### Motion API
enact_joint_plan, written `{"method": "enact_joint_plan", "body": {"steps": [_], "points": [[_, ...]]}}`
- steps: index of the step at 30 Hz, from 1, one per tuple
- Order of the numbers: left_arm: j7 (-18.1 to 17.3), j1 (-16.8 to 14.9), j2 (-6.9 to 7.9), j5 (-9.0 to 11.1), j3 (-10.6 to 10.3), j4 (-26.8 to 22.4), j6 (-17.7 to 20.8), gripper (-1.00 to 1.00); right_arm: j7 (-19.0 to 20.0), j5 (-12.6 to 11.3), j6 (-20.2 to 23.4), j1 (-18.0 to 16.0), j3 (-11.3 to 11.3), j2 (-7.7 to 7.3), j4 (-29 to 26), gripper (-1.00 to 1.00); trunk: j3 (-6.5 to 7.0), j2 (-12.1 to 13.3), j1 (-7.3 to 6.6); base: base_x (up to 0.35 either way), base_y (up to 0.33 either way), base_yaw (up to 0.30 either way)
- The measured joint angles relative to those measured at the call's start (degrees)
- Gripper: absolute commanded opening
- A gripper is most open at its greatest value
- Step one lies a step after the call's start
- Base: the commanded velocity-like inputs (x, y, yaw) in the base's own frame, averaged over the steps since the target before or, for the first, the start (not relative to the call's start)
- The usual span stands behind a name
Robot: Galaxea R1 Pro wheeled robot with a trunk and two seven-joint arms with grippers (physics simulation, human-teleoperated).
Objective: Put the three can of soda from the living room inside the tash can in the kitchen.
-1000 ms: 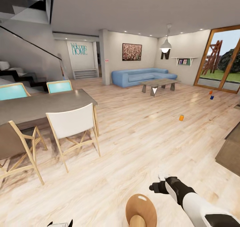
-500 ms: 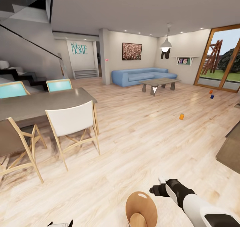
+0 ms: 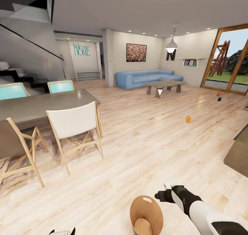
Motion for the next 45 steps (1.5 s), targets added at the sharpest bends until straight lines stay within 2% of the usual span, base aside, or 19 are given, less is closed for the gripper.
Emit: {"method": "enact_joint_plan", "body": {"steps": [45], "points": [[0.0, 0.0, 0.0, 0.0, -0.1, -0.1, -0.1, 1.0, -0.1, 0.1, -1.7, 0.0, 0.1, 0.14, 0.0, 1.0, -8.08, -18.0, 9.88, 0.0, 0.0, 0.0]]}}
